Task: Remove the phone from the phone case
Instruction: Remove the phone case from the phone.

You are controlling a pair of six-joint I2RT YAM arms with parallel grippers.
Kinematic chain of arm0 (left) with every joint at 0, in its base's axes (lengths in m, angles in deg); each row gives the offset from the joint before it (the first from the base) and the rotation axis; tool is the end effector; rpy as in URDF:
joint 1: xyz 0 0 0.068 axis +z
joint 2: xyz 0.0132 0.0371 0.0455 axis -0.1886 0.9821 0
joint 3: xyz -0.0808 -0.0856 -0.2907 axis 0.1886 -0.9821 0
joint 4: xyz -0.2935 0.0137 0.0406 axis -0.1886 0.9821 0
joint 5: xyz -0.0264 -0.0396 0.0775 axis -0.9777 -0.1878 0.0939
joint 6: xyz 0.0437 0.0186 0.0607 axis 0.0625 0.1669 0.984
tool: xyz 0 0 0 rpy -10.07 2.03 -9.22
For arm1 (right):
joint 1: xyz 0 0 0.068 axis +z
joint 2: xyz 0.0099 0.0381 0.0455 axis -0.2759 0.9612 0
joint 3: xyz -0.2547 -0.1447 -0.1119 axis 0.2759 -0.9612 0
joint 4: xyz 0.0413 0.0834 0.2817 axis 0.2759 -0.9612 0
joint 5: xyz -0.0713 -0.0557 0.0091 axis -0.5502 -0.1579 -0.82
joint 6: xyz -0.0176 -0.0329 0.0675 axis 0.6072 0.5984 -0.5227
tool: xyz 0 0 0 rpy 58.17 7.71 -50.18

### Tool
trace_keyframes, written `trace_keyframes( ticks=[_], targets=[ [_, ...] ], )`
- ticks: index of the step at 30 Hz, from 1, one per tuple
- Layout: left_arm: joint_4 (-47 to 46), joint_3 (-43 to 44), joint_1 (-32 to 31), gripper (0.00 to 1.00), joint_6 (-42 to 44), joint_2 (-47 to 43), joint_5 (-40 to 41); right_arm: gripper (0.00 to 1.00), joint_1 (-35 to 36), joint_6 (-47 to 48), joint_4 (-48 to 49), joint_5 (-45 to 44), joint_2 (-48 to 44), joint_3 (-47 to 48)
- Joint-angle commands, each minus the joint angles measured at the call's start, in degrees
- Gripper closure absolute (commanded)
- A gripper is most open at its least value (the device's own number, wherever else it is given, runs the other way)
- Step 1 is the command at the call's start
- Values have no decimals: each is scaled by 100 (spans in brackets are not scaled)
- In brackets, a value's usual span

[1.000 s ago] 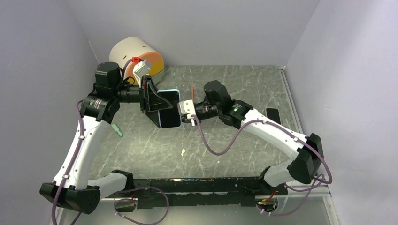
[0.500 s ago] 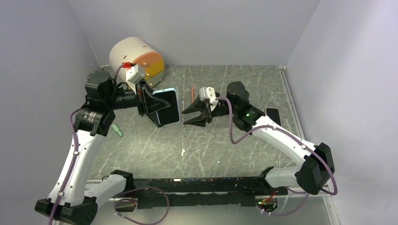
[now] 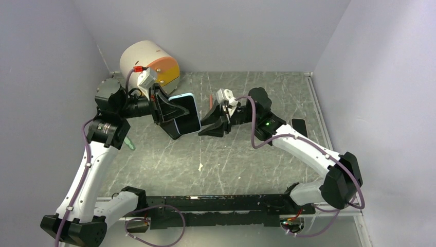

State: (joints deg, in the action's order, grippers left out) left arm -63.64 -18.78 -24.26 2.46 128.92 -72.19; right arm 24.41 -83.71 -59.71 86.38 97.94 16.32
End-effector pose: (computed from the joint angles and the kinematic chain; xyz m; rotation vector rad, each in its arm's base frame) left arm 0.2007 -0.1080 0.4897 0.8527 1.4934 -1.2651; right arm 0.2216 0.2651 0.3969 -1.3642 1.0359 1.3527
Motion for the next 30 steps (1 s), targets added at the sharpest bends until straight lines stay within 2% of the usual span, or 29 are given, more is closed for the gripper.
trace_keyframes(
  ticks=[1,6,12,16,19,22,27,30],
  targets=[
    [-945,0,-15,98,-476,-59,-326,62,8,163,-164,221,60,385],
    [-1087,-111,-15,97,-628,-66,-414,74,-6,412,-296,342,86,451],
    [-371,213,-15,97,-310,140,-818,100,-67,795,-585,490,127,631],
    [-94,378,-14,97,-183,255,-1136,100,-77,1536,-1331,529,199,958],
    [-11,458,-13,98,-255,347,-1403,100,-71,2659,-2270,379,264,1257],
    [51,475,-10,97,-270,349,-1494,100,-84,3393,-3124,107,378,1624],
    [-656,312,-22,97,-947,382,-1845,100,-64,4436,-4182,-247,586,2152],
    [-670,301,-36,98,-1007,419,-1947,100,-10,4897,-4550,-537,670,2408]
  ],
)
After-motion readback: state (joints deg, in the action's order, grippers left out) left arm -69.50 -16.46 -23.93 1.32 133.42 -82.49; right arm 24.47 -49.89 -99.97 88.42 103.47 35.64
